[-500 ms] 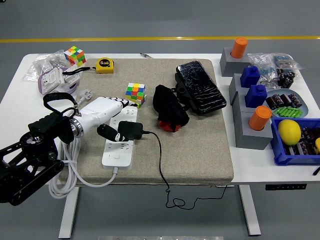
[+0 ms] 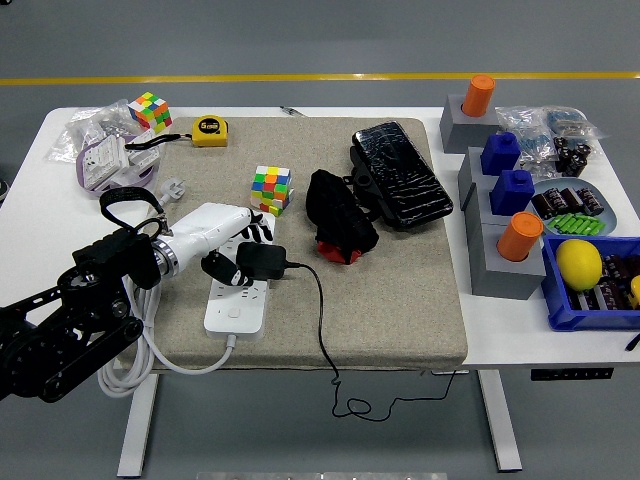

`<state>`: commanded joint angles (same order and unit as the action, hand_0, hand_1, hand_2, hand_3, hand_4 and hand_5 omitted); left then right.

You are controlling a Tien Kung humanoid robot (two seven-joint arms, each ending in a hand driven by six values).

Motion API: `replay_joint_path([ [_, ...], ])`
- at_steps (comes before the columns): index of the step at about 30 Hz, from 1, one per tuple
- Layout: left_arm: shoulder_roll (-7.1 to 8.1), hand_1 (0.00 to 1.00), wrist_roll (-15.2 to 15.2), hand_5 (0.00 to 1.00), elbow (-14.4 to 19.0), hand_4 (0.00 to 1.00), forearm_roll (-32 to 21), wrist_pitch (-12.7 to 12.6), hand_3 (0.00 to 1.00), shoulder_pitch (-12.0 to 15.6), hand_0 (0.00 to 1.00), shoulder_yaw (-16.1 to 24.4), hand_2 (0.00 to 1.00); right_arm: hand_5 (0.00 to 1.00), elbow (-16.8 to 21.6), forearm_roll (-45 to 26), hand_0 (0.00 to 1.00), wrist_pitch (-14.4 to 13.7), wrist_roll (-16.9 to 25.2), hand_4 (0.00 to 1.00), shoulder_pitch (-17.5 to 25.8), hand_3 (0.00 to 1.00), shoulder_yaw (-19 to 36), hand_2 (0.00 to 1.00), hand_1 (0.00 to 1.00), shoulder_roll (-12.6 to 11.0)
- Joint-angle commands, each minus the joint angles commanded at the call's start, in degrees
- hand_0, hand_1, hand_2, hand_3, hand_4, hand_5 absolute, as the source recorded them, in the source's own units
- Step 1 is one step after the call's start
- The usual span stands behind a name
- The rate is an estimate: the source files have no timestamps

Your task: Pull the plug out and thorw away

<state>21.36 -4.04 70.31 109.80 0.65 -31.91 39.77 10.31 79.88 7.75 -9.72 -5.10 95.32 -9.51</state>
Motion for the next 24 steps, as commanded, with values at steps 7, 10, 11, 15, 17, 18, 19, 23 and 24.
replay_joint_path([
  [7,-0.36,0.471,-0.41,0.029,-0.08,0.85,-2.46,0.55,0.539,-0.18,0.388,-0.25,0.501,0.475,0.0,-0.05,0.64,0.05,-0.01,0.998,0.08,0.605,-0.23,0.687,0.678,-0.02],
  [10,-0.47,0.471,-0.77,0.029,0.14,0.85,-2.81,1.05,0.539,-0.35,0.388,-0.26,0.501,0.475,0.0,-0.15,0.64,0.04,0.06,0.998,0.02,0.605,-0.24,0.687,0.678,-0.02],
  [11,-0.49,0.471,-0.88,0.029,0.21,0.85,-2.91,1.15,0.539,-0.41,0.388,-0.29,0.501,0.475,0.0,-0.24,0.64,0.05,0.08,0.998,0.01,0.605,-0.32,0.687,0.678,-0.03],
  [15,-0.65,0.492,-1.35,0.066,0.06,0.926,-2.94,1.49,0.546,-0.62,0.394,-0.36,0.508,0.475,0.0,-0.27,0.64,0.05,0.07,0.998,-0.01,0.605,-0.3,0.686,0.677,-0.04],
  [17,-0.7,0.492,-1.64,0.066,0.05,0.926,-2.78,1.77,0.546,-0.66,0.394,-0.38,0.508,0.475,0.0,-0.23,0.64,0.05,0.04,0.998,0.03,0.605,-0.29,0.686,0.677,-0.05],
  [18,-0.72,0.517,-1.67,0.081,0.05,0.935,-2.83,1.81,0.559,-0.69,0.398,-0.4,0.52,0.476,0.0,-0.21,0.64,0.04,0.02,0.998,0.04,0.605,-0.27,0.686,0.678,-0.05],
  [19,-0.76,0.517,-1.65,0.081,0.01,0.935,-2.99,1.76,0.559,-0.76,0.398,-0.42,0.52,0.476,0.0,-0.19,0.64,0.04,0.01,0.998,0.05,0.605,-0.28,0.686,0.678,-0.05],
  [23,-1.02,0.517,-1.72,0.081,-0.56,0.935,-3.37,1.51,0.559,-1.15,0.398,-0.7,0.52,0.476,0.0,-0.3,0.64,0.06,0.05,0.998,0.09,0.605,-0.47,0.686,0.678,-0.06],
  [24,-1.05,0.504,-1.73,0.089,-0.69,0.931,-3.4,1.44,0.552,-1.23,0.392,-0.81,0.516,0.475,0.0,-0.3,0.64,0.06,0.04,0.998,0.1,0.605,-0.49,0.686,0.678,-0.06],
])
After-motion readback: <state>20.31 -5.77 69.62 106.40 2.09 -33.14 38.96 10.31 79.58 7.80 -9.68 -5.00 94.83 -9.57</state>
